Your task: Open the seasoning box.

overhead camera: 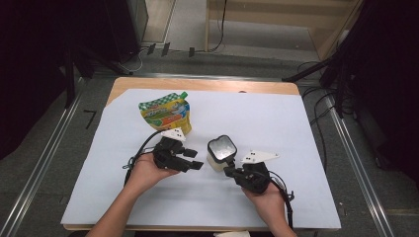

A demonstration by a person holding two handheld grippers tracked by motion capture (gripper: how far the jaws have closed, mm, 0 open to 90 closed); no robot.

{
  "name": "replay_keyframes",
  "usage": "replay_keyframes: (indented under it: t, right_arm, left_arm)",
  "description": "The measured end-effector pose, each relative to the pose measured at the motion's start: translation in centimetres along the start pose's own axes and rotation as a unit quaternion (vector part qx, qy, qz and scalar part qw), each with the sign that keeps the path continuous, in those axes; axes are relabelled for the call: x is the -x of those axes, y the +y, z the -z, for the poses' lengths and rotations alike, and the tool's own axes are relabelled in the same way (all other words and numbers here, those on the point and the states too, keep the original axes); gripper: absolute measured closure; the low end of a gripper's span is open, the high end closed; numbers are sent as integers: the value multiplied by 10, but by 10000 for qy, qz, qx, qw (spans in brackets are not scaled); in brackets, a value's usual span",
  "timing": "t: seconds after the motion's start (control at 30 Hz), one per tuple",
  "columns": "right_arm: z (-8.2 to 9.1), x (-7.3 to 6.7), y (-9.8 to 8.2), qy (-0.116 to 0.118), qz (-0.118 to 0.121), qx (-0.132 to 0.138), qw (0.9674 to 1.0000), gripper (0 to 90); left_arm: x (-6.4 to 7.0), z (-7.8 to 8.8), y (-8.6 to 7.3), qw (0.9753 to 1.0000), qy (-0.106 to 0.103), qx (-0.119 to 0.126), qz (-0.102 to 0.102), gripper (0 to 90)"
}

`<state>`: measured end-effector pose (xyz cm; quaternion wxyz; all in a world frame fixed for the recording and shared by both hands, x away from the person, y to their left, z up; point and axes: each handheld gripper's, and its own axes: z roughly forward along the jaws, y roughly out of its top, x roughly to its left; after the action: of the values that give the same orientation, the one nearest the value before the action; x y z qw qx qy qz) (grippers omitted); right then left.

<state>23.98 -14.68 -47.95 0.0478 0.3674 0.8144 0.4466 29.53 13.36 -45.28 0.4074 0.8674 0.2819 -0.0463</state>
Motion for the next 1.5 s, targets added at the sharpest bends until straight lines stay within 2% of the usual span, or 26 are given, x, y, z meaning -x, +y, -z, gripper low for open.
replay_keyframes:
  t: [0.27,0.37,0.5,0.63,0.73,0.9,0.97,1.03,1.1,1.17,1.3,1.37,1.5]
  right_arm:
    - [9,16,0,-79,-144,12,9999,900]
    - [11,23,1,-119,-218,11,9997,900]
    - [14,32,1,-185,-283,12,9994,900]
    - [19,43,2,-240,-417,11,9988,900]
    - [21,50,2,-253,-500,-19,9984,900]
    - [20,57,4,-353,-490,-128,9981,900]
    - [21,60,4,-369,-502,-126,9980,900]
    - [22,64,5,-360,-516,-89,9980,900]
    - [23,69,6,-346,-561,-87,9978,900]
    - [24,72,7,-379,-579,-86,9976,900]
    - [26,80,8,-541,-639,-76,9965,900]
    - [26,83,9,-525,-710,-36,9961,900]
    - [36,86,12,-633,-689,48,9956,900]
  left_arm:
    - [0,2,0,9999,18,91,-59,465]
    - [-1,2,0,9999,-59,88,88,496]
    - [-1,0,0,9999,29,109,-81,520]
    - [-1,-4,0,9995,-52,244,-188,515]
    - [-2,-7,3,9994,-105,287,-180,474]
    - [-5,-12,13,9987,-258,340,-269,375]
    - [-5,-15,16,9986,-340,258,-312,353]
    - [-6,-18,19,9987,-371,147,-324,288]
    - [-7,-22,22,9986,-460,60,-271,256]
    - [-8,-27,28,9978,-565,16,-339,218]
    - [-10,-35,39,9973,-574,11,-447,215]
    - [-11,-39,44,9972,-574,12,-486,205]
    - [-10,-46,49,9971,-539,-5,-540,166]
